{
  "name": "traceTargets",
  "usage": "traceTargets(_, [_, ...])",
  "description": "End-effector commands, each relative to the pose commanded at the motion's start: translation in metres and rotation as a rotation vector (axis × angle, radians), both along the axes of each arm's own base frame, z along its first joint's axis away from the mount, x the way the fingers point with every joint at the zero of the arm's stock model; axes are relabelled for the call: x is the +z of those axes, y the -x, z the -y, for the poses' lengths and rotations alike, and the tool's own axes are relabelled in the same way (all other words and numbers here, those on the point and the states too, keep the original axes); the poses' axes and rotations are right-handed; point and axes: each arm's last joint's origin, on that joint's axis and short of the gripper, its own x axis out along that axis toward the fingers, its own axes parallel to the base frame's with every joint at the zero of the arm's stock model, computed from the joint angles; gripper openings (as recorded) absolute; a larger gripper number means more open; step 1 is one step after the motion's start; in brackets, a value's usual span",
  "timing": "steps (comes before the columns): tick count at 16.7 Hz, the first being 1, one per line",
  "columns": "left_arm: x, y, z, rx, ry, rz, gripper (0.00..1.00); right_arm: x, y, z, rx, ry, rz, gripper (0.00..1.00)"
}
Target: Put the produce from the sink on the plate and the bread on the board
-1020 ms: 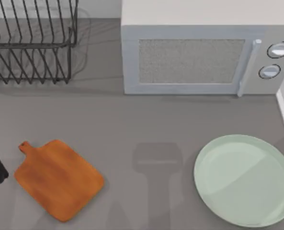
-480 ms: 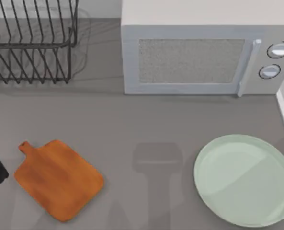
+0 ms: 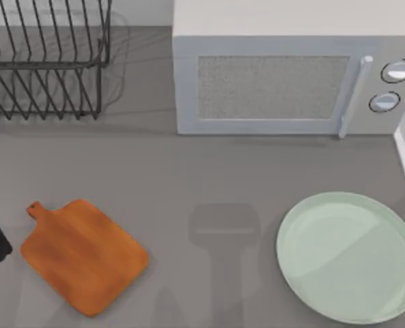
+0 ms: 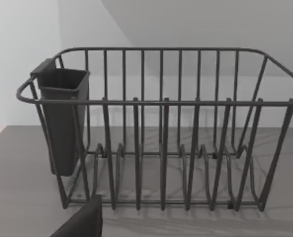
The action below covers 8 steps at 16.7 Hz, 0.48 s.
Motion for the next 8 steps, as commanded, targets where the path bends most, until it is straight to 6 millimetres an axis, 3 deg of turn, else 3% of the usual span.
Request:
traceTargets(4, [0.000, 0.000, 0.000, 0.000, 0.000, 0.000, 1.00, 0.000, 0.000, 0.000, 0.000, 0.000, 0.000, 0.00])
traceTargets(5, [0.000, 0.000, 0.000, 0.000, 0.000, 0.000, 1.00, 0.031, -0.007, 0.001, -0.009, 0.001, 0.055, 0.00])
traceTargets(8, [0.000, 0.000, 0.000, 0.000, 0.000, 0.000, 1.00, 0.044, -0.010, 0.002, -0.009, 0.003, 0.061, 0.00])
